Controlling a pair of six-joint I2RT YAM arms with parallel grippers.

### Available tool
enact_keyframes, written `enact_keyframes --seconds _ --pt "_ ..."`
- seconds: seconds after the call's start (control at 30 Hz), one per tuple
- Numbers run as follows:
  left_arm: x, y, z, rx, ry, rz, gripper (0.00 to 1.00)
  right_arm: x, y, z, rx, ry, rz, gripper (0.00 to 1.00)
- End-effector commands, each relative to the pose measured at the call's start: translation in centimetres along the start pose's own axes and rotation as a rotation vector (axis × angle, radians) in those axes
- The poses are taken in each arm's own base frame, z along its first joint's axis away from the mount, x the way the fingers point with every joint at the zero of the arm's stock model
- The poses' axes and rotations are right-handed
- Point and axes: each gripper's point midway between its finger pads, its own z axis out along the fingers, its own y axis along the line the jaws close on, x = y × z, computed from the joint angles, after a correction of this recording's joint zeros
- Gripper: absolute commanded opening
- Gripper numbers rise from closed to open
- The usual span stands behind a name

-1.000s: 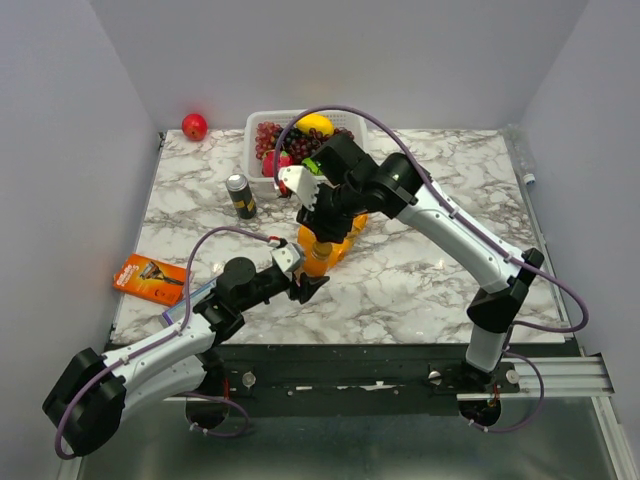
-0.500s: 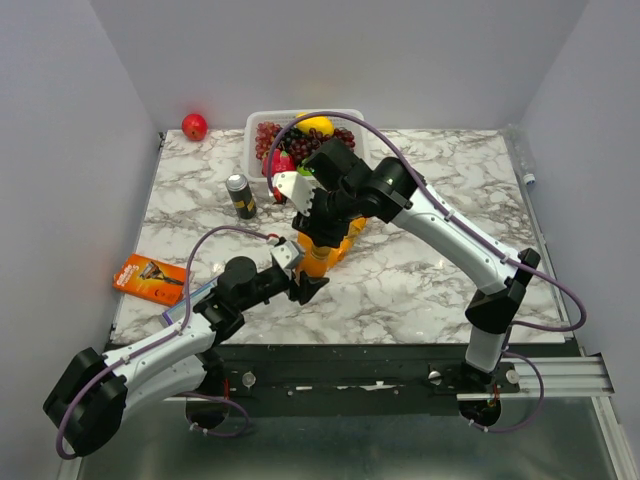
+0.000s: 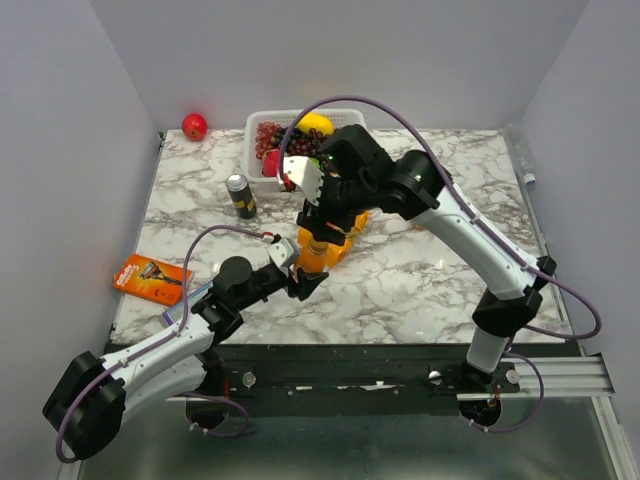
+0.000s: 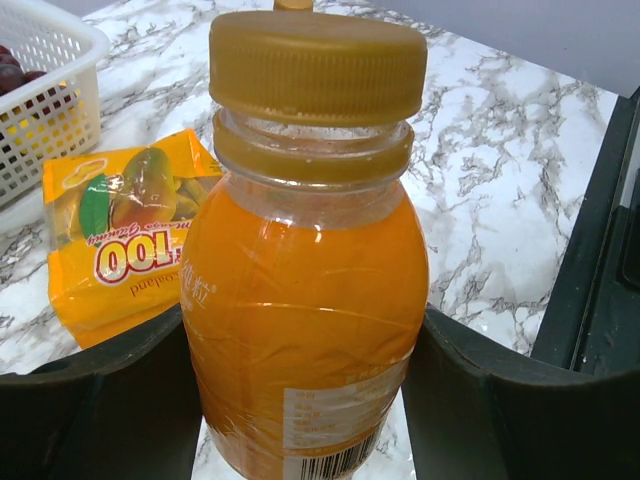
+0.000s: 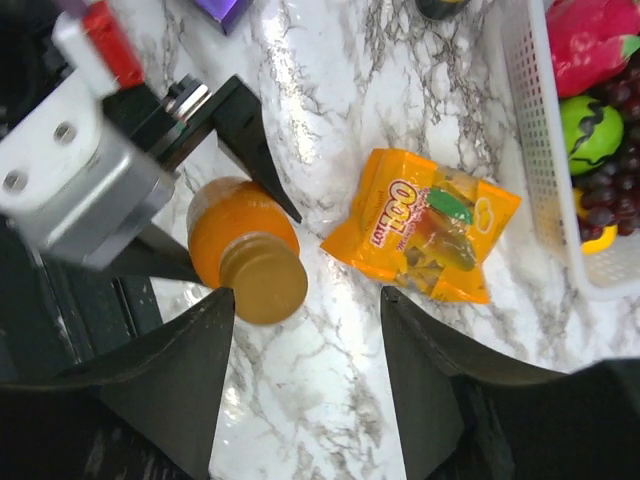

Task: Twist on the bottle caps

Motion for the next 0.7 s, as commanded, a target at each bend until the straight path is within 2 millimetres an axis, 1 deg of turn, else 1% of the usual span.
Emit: enact_keyframes --seconds 0.0,0.07,0.1,0.13,0.17,0.2,0.23,0.27,0.33,0.47,0.57,0.67 --pt "-1.4 -0.3 -0.1 0.029 -0.052 0.058 0.00 0.4 2.3 -4.2 -0.087 -0.097 -0.109 0.84" --pt "-1.6 -0.5 -0.1 0.044 -0.051 0.071 0.00 1.0 2.8 -4.6 -0.109 -0.131 -0.148 0.96" --pt "-1.7 -0.6 0.0 0.052 -0.051 0.080 0.00 1.5 3.3 -4.6 -0.124 -0.167 -0.195 1.00" --pt "-1.6 -0.7 0.0 0.056 -0.046 0.085 0.00 1.6 3.3 -4.5 -0.124 -0.186 -0.223 1.00" --pt "-2.1 -0.8 0.1 0.067 -0.052 0.092 0.00 1.8 3.4 -4.3 -0.127 -0.198 -0.248 1.00" --pt "-2.0 -1.1 0.2 0.087 -0.046 0.094 0.00 1.4 3.2 -4.1 -0.120 -0.228 -0.299 1.00" --pt "-2.0 -1.3 0.2 0.094 -0.045 0.098 0.00 2.0 3.4 -3.6 -0.128 -0.224 -0.317 0.99" --pt "-2.4 -1.5 0.2 0.105 -0.050 0.099 0.00 2.0 3.3 -3.2 -0.125 -0.226 -0.331 1.00" --pt "-2.3 -1.8 0.3 0.129 -0.039 0.094 0.00 1.5 3.0 -2.5 -0.129 -0.236 -0.351 1.00" --pt "-2.7 -2.3 0.5 0.157 -0.037 0.094 0.00 1.0 3.4 -1.6 -0.168 -0.251 -0.391 1.00" --pt "-2.9 -2.5 0.6 0.172 -0.036 0.097 0.00 1.1 3.5 -0.9 -0.186 -0.247 -0.424 1.00" --pt "-3.3 -2.5 0.8 0.174 -0.039 0.094 0.00 1.4 4.0 -0.7 -0.224 -0.240 -0.464 1.00"
